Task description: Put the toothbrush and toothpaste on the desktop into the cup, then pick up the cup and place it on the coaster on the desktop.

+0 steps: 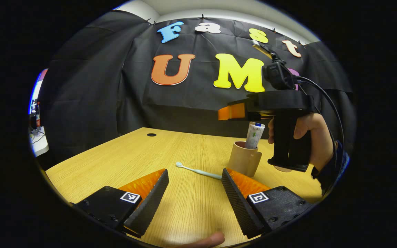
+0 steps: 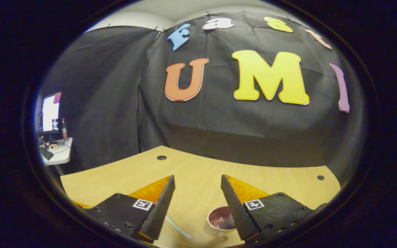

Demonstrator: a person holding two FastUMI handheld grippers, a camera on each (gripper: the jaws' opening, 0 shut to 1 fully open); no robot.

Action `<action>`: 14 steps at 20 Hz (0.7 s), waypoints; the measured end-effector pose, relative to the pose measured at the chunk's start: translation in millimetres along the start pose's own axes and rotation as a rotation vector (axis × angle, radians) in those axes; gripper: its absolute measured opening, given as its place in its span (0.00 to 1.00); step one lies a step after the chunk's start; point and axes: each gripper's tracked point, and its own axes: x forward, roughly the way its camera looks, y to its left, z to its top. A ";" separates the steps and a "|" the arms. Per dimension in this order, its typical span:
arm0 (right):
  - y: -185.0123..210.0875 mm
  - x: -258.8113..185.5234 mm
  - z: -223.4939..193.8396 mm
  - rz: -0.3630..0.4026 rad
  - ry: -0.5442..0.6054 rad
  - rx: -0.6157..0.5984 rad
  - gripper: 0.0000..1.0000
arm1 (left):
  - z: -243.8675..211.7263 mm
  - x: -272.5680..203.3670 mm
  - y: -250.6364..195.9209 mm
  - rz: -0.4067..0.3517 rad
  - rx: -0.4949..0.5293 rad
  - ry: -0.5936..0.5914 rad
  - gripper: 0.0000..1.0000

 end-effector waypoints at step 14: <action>70.6 34.1 -126.6 0.156 0.631 -0.346 0.90 | -24.3 -22.6 40.7 0.079 -0.061 0.052 0.99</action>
